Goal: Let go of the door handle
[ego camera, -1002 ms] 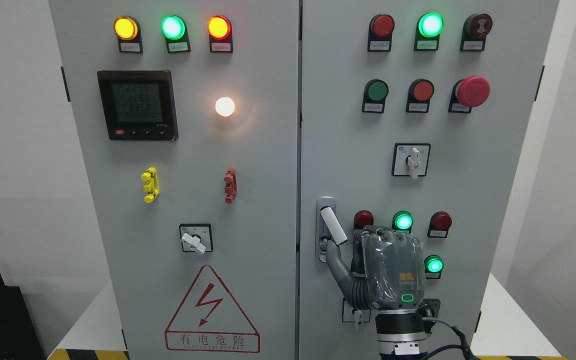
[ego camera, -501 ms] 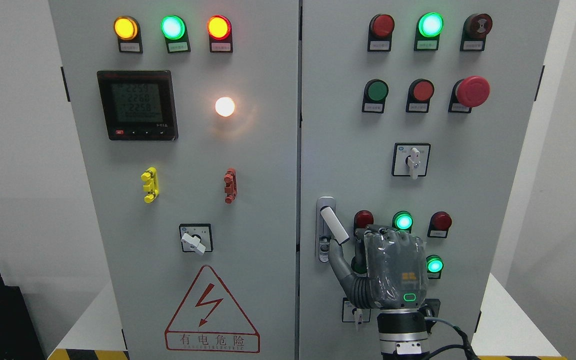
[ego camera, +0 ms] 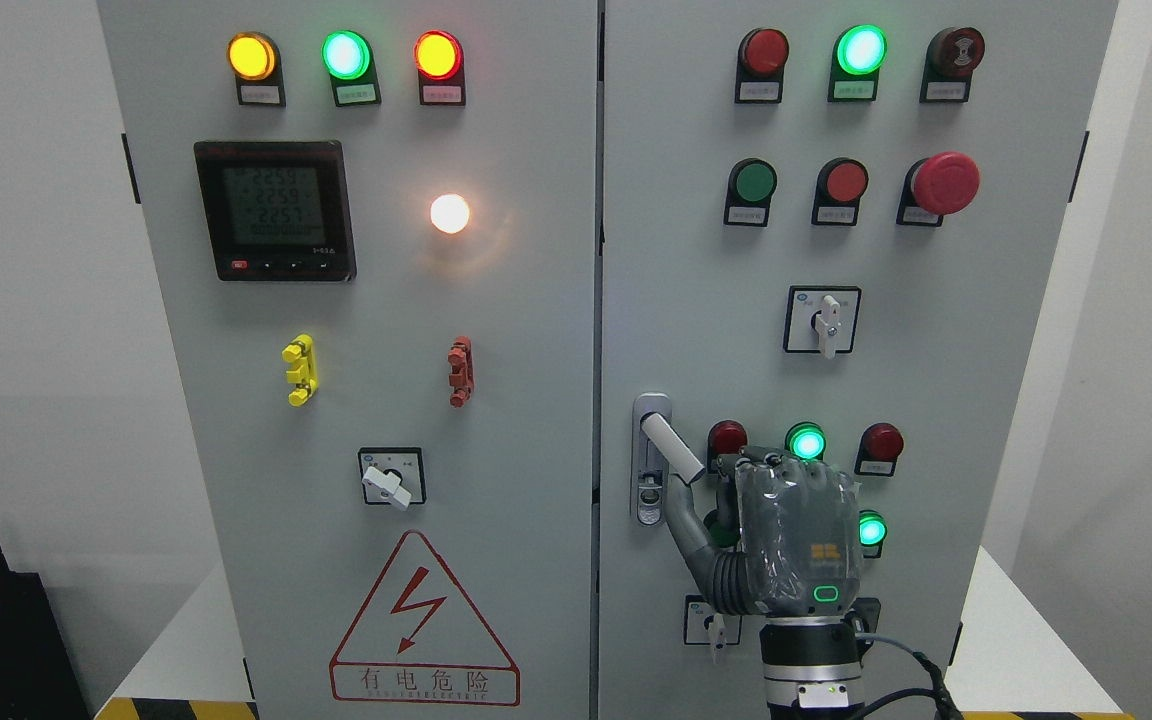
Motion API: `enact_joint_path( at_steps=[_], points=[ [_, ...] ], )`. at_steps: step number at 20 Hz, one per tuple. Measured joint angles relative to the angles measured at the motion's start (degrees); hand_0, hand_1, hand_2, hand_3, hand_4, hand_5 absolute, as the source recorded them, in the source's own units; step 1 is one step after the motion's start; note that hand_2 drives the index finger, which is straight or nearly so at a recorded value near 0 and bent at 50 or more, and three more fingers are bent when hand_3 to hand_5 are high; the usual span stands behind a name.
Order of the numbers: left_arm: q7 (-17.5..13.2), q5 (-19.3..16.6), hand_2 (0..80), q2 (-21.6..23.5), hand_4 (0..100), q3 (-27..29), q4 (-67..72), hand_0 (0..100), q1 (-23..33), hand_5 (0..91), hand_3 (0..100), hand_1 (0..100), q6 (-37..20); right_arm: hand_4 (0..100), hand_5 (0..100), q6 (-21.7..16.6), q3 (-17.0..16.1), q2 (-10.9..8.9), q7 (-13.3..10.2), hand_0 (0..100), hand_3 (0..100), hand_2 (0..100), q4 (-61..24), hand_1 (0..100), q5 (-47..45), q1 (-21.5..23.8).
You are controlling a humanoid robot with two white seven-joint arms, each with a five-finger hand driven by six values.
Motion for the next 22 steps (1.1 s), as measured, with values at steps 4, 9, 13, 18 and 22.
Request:
enact_joint_path(
  at_steps=[4,9,13,18,22],
  points=[
    [0.0,0.0,0.0,0.0,0,0.0,0.0,12,0.0,0.0,0,39,0.0,100,98,0.0,-0.1,-0.01,-0.1,54,100,100,-0.1,50,0.0,0.0],
    [0.0,0.0,0.0,0.0,0,0.0,0.0,12,0.0,0.0,0,39,0.0,100,98,-0.1,-0.2,-0.02,-0.1,54,100,100,-0.2,49,0.0,0.0],
    [0.0,0.0,0.0,0.0,0,0.0,0.0,12,0.0,0.0,0,39,0.0,100,98,-0.1,-0.3,-0.04,-0.1,54,100,100,-0.2,49,0.0,0.0],
    [0.0,0.0,0.0,0.0,0,0.0,0.0,12,0.0,0.0,0,39,0.0,100,98,-0.1,-0.4,-0.06,-0.2,54,100,100,-0.2,49,0.0,-0.1],
    [0.0,0.0,0.0,0.0,0,0.0,0.0,12,0.0,0.0,0,39,0.0,100,98,-0.1,-0.5,-0.07,-0.3,54,100,100,-0.2,49,0.0,-0.1]
  ],
)
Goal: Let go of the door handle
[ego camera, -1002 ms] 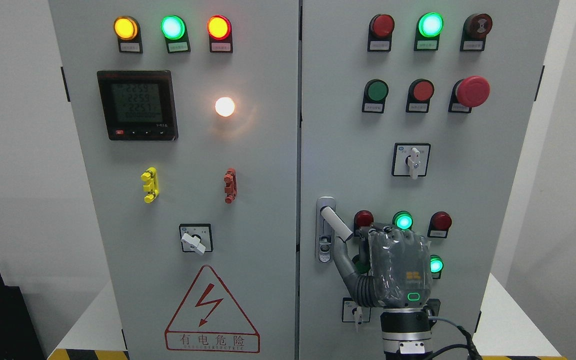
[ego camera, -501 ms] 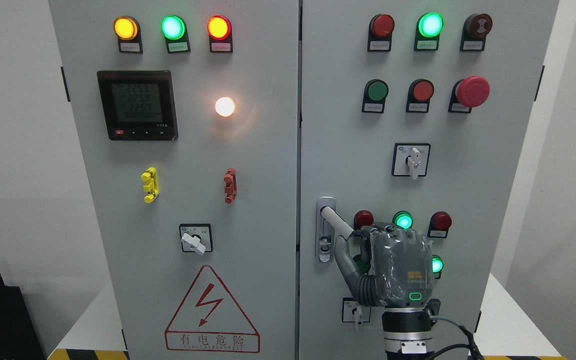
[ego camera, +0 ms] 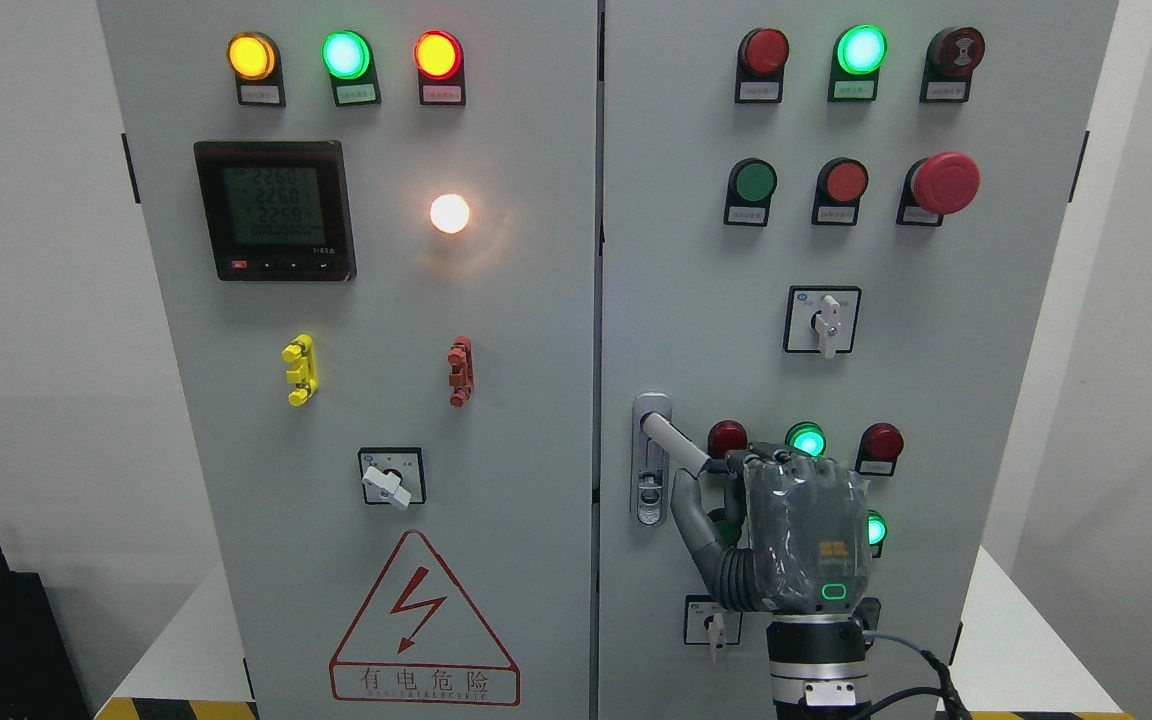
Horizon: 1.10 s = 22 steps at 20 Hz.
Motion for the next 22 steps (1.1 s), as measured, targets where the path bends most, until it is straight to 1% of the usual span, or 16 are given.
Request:
enact_joint_path(
  at_steps=[4,22],
  points=[
    [0.0,0.0,0.0,0.0,0,0.0,0.0,12,0.0,0.0,0,39,0.0,100,98,0.0,0.0,-0.02,-0.4,54,100,100,0.0,49,0.0,-0.1],
    [0.0,0.0,0.0,0.0,0,0.0,0.0,12,0.0,0.0,0,39,0.0,100,98,0.0,-0.2,-0.12,-0.6,55,100,100,0.0,48,-0.1,-0.5]
  ],
)
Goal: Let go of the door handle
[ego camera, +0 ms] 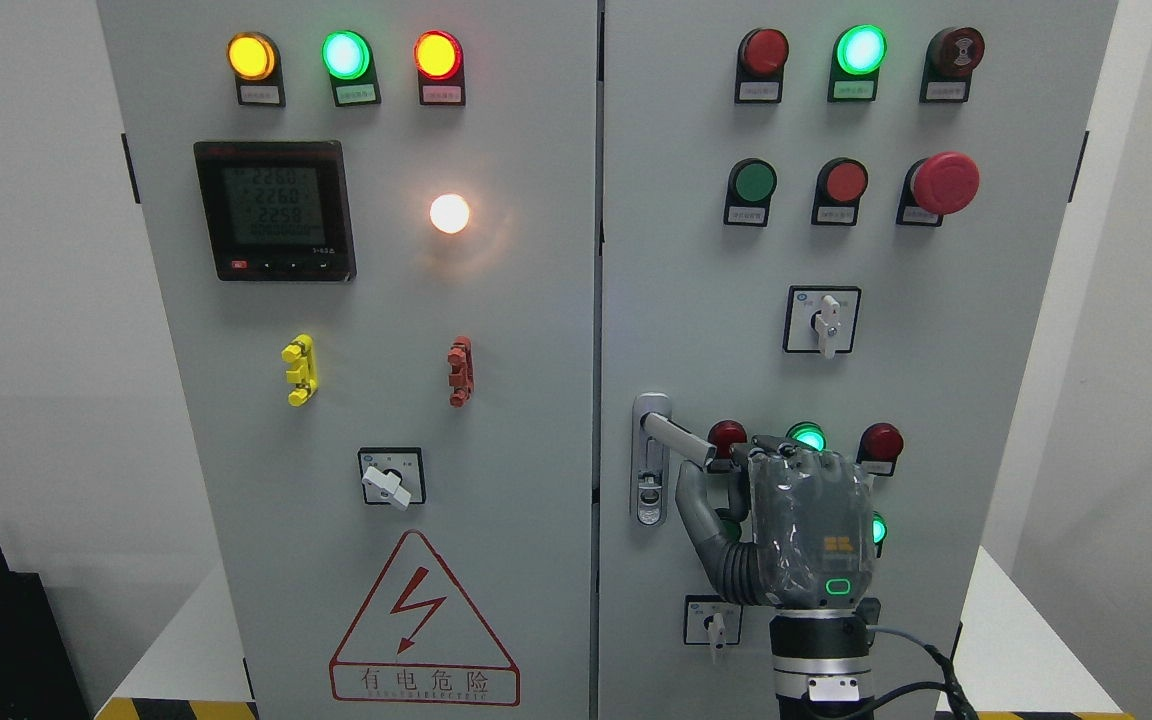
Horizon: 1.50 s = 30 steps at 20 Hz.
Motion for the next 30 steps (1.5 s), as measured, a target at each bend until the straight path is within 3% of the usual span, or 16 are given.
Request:
enact_joint_path(
  at_steps=[24,28,30],
  points=[
    [0.0,0.0,0.0,0.0,0,0.0,0.0,12,0.0,0.0,0,39,0.0,100,98,-0.1,0.0,-0.34,-0.6,56,100,100,0.0,48,-0.1,-0.1],
    [0.0,0.0,0.0,0.0,0,0.0,0.0,12,0.0,0.0,0,39,0.0,100,98,-0.4,0.1,-0.47,-1.0,59,100,100,-0.1,52,0.0,1.0],
    [0.0,0.0,0.0,0.0,0,0.0,0.0,12,0.0,0.0,0,39,0.0,100,97,-0.8,0.1,-0.91,-2.0,58,100,93,-0.3,55,0.0,2.0]
  ],
)
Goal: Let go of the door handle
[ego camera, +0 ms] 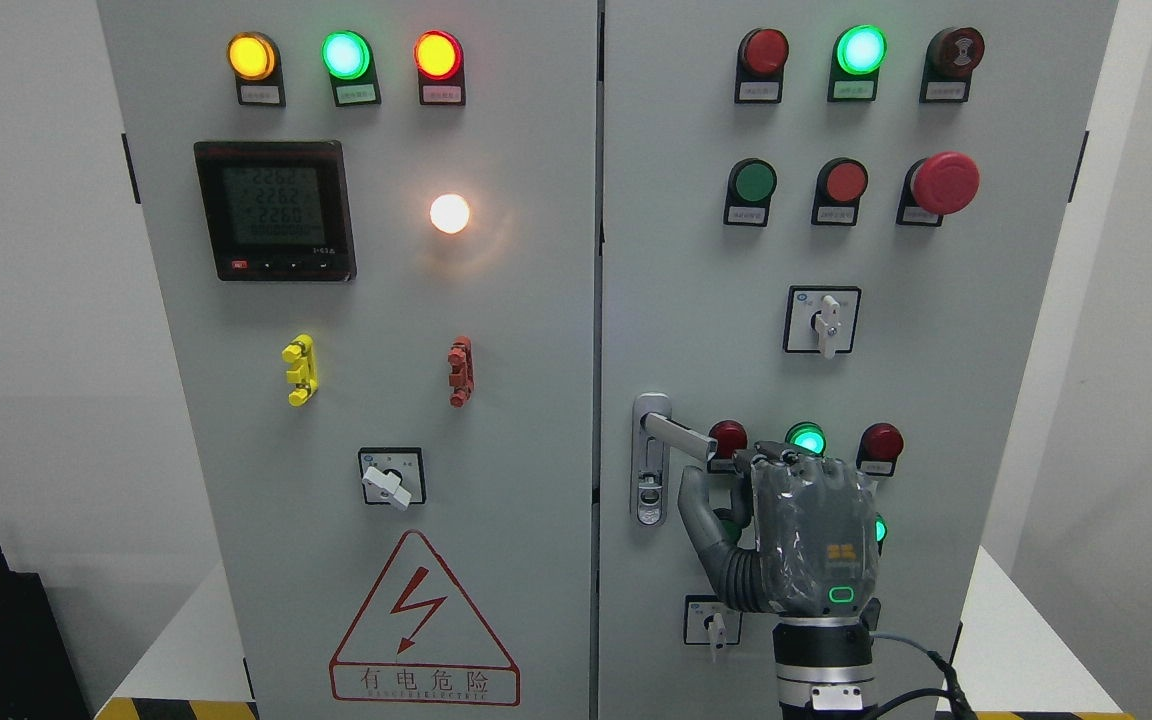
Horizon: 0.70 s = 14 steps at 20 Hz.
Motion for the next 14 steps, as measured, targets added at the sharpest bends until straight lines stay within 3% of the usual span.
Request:
enact_joint_path(
  at_steps=[1,2,3,4,5,6,7,8,9,11,14],
  points=[
    [0.0,0.0,0.0,0.0,0,0.0,0.0,12,0.0,0.0,0,39,0.0,93,96,-0.2,-0.1,-0.41,-0.4,56,100,80,-0.2,56,0.0,0.7],
    [0.0,0.0,0.0,0.0,0,0.0,0.0,12,0.0,0.0,0,39,0.0,81,83,-0.6,-0.2,-0.76,-0.7,55,98,63,-0.5,56,0.0,1.5],
    [0.0,0.0,0.0,0.0,0,0.0,0.0,12,0.0,0.0,0,39,0.0,77,78,-1.2,-0.4,-1.2,-0.9,55,91,58,-0.9,56,0.0,2.3],
    [0.0,0.0,0.0,0.0,0,0.0,0.0,12,0.0,0.0,0,39,0.0,62,63,-1.9,-0.7,-1.81,-1.0,55,73,43,-1.4,55,0.0,3.5],
    [0.0,0.0,0.0,0.0,0,0.0,0.0,12,0.0,0.0,0,39,0.0,29,30,-3.1,-1.1,-2.39,-1.4,55,39,19,-1.8,49,0.0,4.6],
    [0.0,0.0,0.0,0.0,0,0.0,0.0,12,0.0,0.0,0,39,0.0,24,23,-5.1,-1.8,-3.01,-1.8,54,33,15,-2.3,48,0.0,5.9],
    [0.0,0.0,0.0,0.0,0,0.0,0.0,12,0.0,0.0,0,39,0.0,8,8,-7.3,-2.6,-3.54,-2.3,54,17,4,-2.7,45,-0.1,7.0],
    [0.0,0.0,0.0,0.0,0,0.0,0.0,12,0.0,0.0,0,39,0.0,0,0,-9.9,-3.6,-4.05,-2.5,54,5,0,-3.1,41,-0.1,8.1],
    [0.0,0.0,0.0,0.0,0,0.0,0.0,12,0.0,0.0,0,39,0.0,0,0,-12.5,-4.6,-4.5,-2.7,53,0,0,-3.6,40,-0.5,9.1],
    [0.0,0.0,0.0,0.0,0,0.0,0.0,12,0.0,0.0,0,39,0.0,0,0,-16.2,-6.3,-5.24,-3.0,47,0,0,-4.4,33,-1.8,10.4],
    [0.0,0.0,0.0,0.0,0,0.0,0.0,12,0.0,0.0,0,39,0.0,0,0,-18.7,-8.0,-6.23,-3.3,42,0,0,-5.5,27,-4.7,11.4]
  ],
)
